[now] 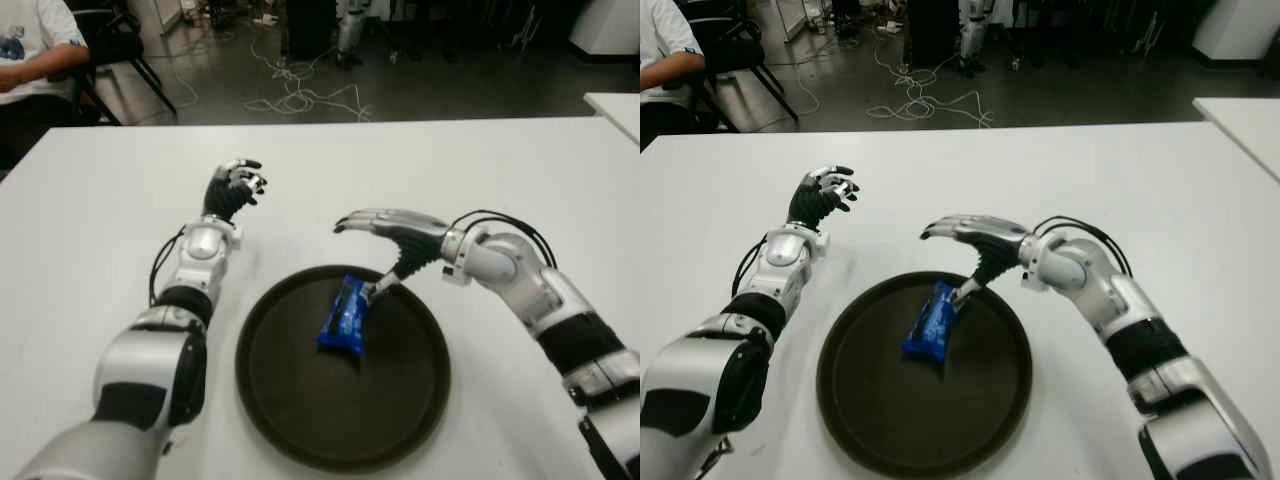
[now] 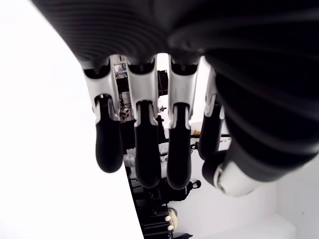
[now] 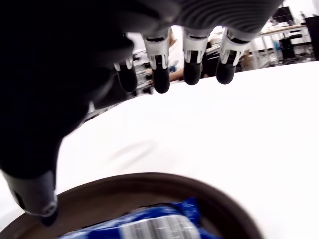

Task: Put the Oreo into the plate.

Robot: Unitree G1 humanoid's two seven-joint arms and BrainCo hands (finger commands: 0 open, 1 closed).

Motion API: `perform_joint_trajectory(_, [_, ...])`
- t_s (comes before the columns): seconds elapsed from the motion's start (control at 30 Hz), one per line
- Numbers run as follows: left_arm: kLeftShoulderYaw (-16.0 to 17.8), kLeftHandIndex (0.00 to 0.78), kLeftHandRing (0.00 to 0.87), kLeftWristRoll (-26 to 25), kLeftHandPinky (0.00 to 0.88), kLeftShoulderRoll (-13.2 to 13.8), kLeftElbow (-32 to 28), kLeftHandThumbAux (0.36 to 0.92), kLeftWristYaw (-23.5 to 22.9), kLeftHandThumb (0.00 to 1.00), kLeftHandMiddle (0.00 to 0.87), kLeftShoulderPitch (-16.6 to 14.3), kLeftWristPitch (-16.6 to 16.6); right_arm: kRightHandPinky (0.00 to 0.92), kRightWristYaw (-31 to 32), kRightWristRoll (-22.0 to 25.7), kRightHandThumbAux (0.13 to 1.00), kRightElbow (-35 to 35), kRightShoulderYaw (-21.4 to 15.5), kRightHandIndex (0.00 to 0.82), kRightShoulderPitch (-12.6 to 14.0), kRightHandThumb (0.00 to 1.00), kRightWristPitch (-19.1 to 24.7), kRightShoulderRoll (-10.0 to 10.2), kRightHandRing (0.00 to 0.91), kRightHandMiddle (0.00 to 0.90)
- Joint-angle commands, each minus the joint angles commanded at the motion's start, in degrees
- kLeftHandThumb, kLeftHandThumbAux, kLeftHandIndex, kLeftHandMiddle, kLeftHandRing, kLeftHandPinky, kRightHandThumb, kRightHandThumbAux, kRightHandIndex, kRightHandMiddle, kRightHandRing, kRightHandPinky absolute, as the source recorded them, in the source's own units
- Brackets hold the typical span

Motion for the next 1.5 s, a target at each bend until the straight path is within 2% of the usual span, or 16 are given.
perform_joint_trajectory(0.07, [-0.18,0.347,0.484,0.22,0.520,0.06,-0.01,0.690,0.19,0.818,0.503,0.04,-0.07,0.000,-3.68,0.03,0.656,7.45,-1.10,0.000,-2.95,0.000,0.17,0.49,0.000,0.000])
perform_joint_trajectory(0.2, [-0.28,0.347,0.484,0.23,0.512,0.08,0.01,0.689,0.17,0.818,0.504,0.07,-0.11,0.000,-9.78,0.02,0.661,15.52,-2.32,0.000,-4.96,0.000,3.17,2.09,0.000,0.000])
perform_joint_trajectory(0.33, [-0.22,0.348,0.487,0.13,0.520,0.03,0.07,0.689,0.10,0.819,0.506,0.03,-0.03,0.004,-15.80,2.18,0.669,27.10,-4.43,0.000,-7.51,0.000,5.83,5.42,0.000,0.003])
perform_joint_trajectory(0.37, [-0.14,0.348,0.488,0.03,0.522,0.02,0.08,0.689,-0.03,0.819,0.506,0.03,-0.04,0.006,-14.19,7.36,0.671,31.41,-9.14,0.000,-8.41,0.000,8.57,7.26,0.000,0.005])
perform_joint_trajectory(0.43, [-0.06,0.347,0.488,-0.08,0.518,0.00,0.11,0.689,-0.21,0.819,0.507,0.02,-0.07,0.135,-10.92,15.43,0.710,36.27,-16.61,0.049,-9.94,0.000,13.30,9.76,0.092,0.084])
perform_joint_trajectory(0.47, [-0.05,0.347,0.488,-0.10,0.516,0.01,0.12,0.689,-0.31,0.819,0.507,0.01,-0.07,0.156,-8.99,19.82,0.722,37.30,-20.61,0.062,-10.88,0.000,16.44,10.74,0.112,0.103])
perform_joint_trajectory(0.53, [-0.06,0.348,0.483,-0.10,0.508,0.02,0.12,0.689,-0.39,0.819,0.504,0.00,-0.07,0.228,-7.30,23.63,0.765,37.94,-24.03,0.104,-11.94,0.000,19.27,11.43,0.175,0.160])
perform_joint_trajectory(0.67, [0.05,0.351,0.477,-0.24,0.508,0.02,0.09,0.689,-0.63,0.820,0.498,-0.02,-0.12,0.281,-6.67,31.13,0.805,39.30,-31.38,0.145,-12.78,0.000,24.64,11.87,0.227,0.206])
perform_joint_trajectory(0.77, [-0.01,0.352,0.477,-0.16,0.512,0.06,0.05,0.689,-0.64,0.820,0.497,-0.06,-0.18,0.316,-8.31,33.20,0.824,39.88,-33.74,0.172,-13.04,0.000,26.19,12.23,0.260,0.236])
perform_joint_trajectory(0.93, [-0.01,0.351,0.479,-0.16,0.514,0.08,0.04,0.689,-0.87,0.821,0.503,-0.07,-0.26,0.368,-12.19,33.04,0.839,40.06,-34.56,0.204,-13.23,0.000,25.99,13.15,0.309,0.282])
perform_joint_trajectory(1.0, [-0.01,0.351,0.479,-0.17,0.510,0.09,0.03,0.689,-0.95,0.821,0.503,-0.06,-0.27,0.384,-14.15,31.50,0.839,40.05,-33.56,0.209,-12.88,0.000,24.65,13.43,0.323,0.291])
perform_joint_trajectory(1.1, [0.03,0.350,0.478,-0.25,0.506,0.06,0.04,0.689,-1.24,0.820,0.503,-0.05,-0.19,0.412,-21.77,24.56,0.831,40.45,-27.94,0.214,-11.36,0.000,20.51,14.04,0.353,0.311])
perform_joint_trajectory(1.17, [0.15,0.349,0.479,-0.40,0.505,0.08,0.06,0.689,-1.65,0.820,0.504,-0.06,-0.13,0.424,-25.87,20.38,0.824,40.79,-24.56,0.218,-10.96,0.000,19.26,13.98,0.370,0.323])
perform_joint_trajectory(1.5, [0.36,0.350,0.471,-0.46,0.498,0.22,0.14,0.690,-2.05,0.820,0.497,-0.15,0.23,0.443,-27.72,17.24,0.805,41.28,-22.82,0.243,-10.66,0.000,17.16,14.06,0.402,0.356])
